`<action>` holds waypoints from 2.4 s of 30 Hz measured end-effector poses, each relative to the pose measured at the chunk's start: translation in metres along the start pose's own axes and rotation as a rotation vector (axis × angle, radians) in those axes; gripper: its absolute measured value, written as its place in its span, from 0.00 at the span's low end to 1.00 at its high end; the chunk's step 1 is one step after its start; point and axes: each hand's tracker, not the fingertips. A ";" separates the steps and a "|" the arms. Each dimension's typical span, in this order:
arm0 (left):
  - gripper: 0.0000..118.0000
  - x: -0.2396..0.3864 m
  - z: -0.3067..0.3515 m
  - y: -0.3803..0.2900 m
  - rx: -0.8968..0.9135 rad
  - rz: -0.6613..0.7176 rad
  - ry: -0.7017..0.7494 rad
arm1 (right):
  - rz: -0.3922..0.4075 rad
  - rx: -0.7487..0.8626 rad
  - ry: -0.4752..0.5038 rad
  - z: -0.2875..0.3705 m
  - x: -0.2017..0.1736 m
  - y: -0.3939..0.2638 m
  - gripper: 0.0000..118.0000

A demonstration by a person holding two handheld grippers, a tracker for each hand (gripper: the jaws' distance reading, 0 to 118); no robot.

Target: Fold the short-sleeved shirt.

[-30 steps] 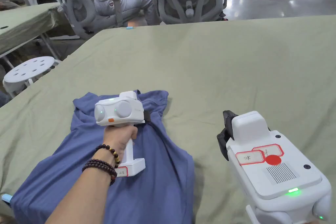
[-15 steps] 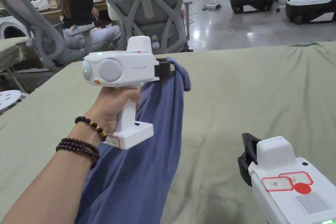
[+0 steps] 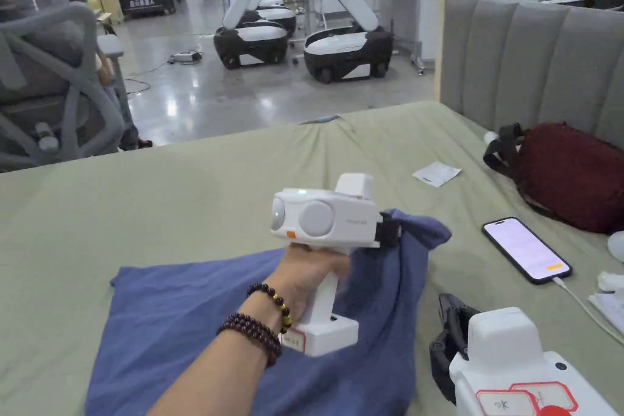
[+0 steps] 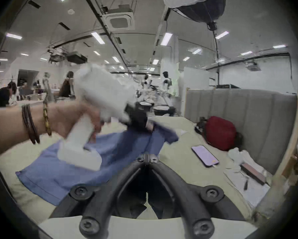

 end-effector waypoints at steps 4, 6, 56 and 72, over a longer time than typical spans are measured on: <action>0.07 -0.010 -0.043 -0.033 -0.083 -0.007 0.047 | -0.011 -0.018 -0.009 -0.007 0.012 -0.009 0.00; 0.27 -0.012 -0.040 -0.032 -0.071 0.003 0.071 | -0.011 -0.035 0.004 -0.010 0.010 -0.008 0.00; 0.63 -0.167 0.260 -0.112 0.086 0.213 0.774 | 0.011 -0.016 0.082 -0.023 -0.089 0.027 0.01; 0.75 -0.317 0.140 -0.084 -0.183 0.339 0.686 | 0.010 -0.116 0.124 -0.095 -0.096 0.001 0.01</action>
